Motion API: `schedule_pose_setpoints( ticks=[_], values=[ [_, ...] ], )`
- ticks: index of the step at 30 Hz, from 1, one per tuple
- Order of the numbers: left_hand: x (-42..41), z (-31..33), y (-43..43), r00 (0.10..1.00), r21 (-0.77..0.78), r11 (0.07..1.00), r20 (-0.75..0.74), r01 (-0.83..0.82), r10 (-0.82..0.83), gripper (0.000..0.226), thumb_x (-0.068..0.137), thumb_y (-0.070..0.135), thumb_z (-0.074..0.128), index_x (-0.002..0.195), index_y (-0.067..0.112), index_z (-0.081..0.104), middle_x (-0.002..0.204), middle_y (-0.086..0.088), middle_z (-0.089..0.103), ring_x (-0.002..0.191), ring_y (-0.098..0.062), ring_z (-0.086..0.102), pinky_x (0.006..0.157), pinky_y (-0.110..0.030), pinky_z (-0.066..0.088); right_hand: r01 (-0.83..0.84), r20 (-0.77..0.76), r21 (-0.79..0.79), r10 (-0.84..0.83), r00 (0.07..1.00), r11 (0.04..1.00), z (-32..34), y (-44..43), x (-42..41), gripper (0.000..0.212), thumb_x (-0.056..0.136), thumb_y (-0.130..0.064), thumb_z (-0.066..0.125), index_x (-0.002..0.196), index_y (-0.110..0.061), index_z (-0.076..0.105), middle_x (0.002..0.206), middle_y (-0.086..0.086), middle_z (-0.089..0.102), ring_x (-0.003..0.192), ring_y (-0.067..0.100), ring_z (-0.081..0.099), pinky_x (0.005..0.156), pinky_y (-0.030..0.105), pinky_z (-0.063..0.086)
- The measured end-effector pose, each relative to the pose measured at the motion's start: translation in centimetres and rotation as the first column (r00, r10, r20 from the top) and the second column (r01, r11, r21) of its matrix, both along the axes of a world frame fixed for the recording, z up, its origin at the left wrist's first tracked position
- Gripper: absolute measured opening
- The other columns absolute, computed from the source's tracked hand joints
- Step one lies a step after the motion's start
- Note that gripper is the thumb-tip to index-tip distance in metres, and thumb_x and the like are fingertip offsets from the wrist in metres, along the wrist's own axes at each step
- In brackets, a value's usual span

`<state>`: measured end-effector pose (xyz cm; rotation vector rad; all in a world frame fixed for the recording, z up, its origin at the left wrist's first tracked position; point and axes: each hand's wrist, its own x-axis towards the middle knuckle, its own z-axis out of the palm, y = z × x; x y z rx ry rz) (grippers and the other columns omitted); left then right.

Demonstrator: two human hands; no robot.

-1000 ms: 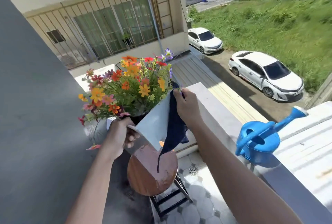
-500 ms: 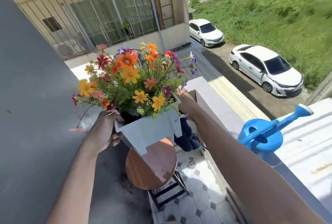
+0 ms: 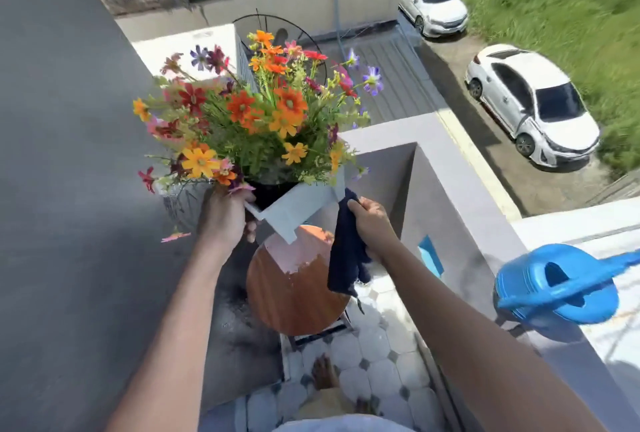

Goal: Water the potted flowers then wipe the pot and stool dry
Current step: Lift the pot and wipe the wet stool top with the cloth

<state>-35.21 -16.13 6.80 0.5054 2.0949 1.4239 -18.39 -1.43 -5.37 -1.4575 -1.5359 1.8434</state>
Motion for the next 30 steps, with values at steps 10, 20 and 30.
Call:
schedule_pose_setpoints(
  ticks=[10,20,30],
  values=[
    [-5.8,-3.4,1.7,0.993,0.020,0.994,0.052,-0.110,0.108,0.021,0.086,0.003,0.044,0.067,0.000,0.053,0.053,-0.021,0.055,0.034,-0.022,0.044,0.033,-0.028,0.046,-0.194,0.023,0.192,0.193,0.981,0.962,-8.7,-3.8,-10.1,0.046,0.104,-0.031,0.049,0.150,-0.027,0.042,0.132,-0.001,0.060,0.116,0.014,0.058,0.093,0.030,0.048],
    [-8.6,-9.0,2.2,0.966,-0.026,0.985,0.192,-0.171,0.173,0.017,0.087,0.003,0.043,0.075,-0.003,0.054,0.044,-0.011,0.054,0.033,-0.019,0.042,0.039,-0.035,0.053,-0.831,0.656,0.476,0.514,0.553,0.286,-23.2,-11.5,-11.9,0.054,0.100,-0.047,0.050,0.150,-0.029,0.045,0.153,0.015,0.043,0.137,0.040,0.039,0.109,0.053,0.038],
    [-9.9,-11.5,3.0,0.952,-0.032,0.971,0.195,-0.236,0.238,0.013,0.085,0.007,0.044,0.075,0.002,0.051,0.056,-0.019,0.053,0.034,-0.018,0.043,0.045,-0.036,0.055,-0.808,0.662,0.548,0.480,0.576,0.216,-24.2,-10.3,-11.6,0.053,0.093,-0.030,0.060,0.146,-0.029,0.050,0.135,0.013,0.053,0.115,0.038,0.049,0.088,0.048,0.046]
  ],
)
